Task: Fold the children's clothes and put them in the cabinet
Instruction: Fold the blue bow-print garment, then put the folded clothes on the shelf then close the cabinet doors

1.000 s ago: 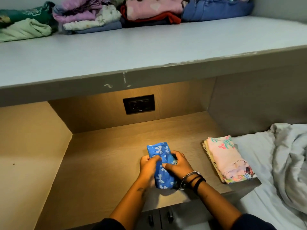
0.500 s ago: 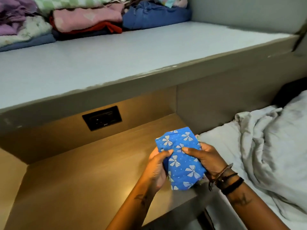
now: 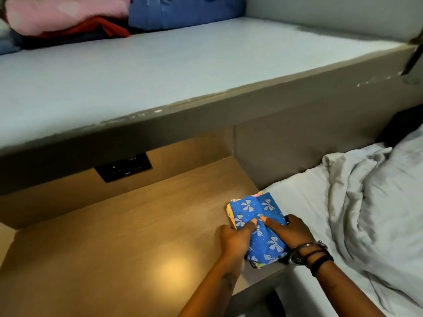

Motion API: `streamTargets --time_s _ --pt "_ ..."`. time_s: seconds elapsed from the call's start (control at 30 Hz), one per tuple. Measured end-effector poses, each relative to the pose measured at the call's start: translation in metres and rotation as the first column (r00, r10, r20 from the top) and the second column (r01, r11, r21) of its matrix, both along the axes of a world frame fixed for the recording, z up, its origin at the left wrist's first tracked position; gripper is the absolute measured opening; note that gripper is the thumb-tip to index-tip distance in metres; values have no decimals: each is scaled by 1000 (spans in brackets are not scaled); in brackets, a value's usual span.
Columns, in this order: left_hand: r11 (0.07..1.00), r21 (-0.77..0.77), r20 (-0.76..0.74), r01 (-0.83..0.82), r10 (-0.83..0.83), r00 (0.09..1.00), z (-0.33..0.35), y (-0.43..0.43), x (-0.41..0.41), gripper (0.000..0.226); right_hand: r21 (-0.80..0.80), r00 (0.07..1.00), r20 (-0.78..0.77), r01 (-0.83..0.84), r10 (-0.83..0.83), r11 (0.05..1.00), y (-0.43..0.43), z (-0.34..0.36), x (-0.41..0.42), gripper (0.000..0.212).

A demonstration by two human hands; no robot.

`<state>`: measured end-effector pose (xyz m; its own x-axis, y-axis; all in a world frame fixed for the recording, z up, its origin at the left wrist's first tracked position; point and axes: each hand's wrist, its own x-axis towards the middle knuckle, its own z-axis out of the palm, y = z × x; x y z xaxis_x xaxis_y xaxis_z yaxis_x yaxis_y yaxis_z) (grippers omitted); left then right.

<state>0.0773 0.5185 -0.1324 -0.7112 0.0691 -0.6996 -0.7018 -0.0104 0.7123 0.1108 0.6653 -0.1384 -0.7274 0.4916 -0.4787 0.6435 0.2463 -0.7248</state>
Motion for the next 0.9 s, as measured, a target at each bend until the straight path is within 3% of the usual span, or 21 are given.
streamTargets --time_s 0.2,0.33,0.47,0.53,0.67,0.73,0.8,0.9 --pt "986 125 84 113 -124 989 25 -9 13 22 -311 999 -8 34 -38 950 -12 25 10 48" --pt "957 241 53 161 -178 983 22 -33 49 32 -502 996 -35 53 -81 863 -41 40 50 28" --pt "936 310 -73 164 -149 986 35 -76 112 42 -671 988 -137 -43 -67 740 -80 58 108 36" --pt "913 377 -108 155 -123 986 47 -102 144 47 -670 976 -218 -147 -3 728 -98 72 137 51" --pt "879 460 -210 126 -30 977 83 -149 204 55 -638 929 -356 -320 100 700 -133 112 185 57" --pt "903 423 -307 73 68 949 111 -164 230 65 -627 896 -426 -392 125 673 -148 137 204 56" --pt "931 366 -389 1 152 909 147 -173 250 59 -597 855 -498 -459 145 658 -158 169 220 51" --pt "952 307 -541 5 170 824 211 -180 270 57 -507 767 -628 -535 136 676 -162 231 237 44"
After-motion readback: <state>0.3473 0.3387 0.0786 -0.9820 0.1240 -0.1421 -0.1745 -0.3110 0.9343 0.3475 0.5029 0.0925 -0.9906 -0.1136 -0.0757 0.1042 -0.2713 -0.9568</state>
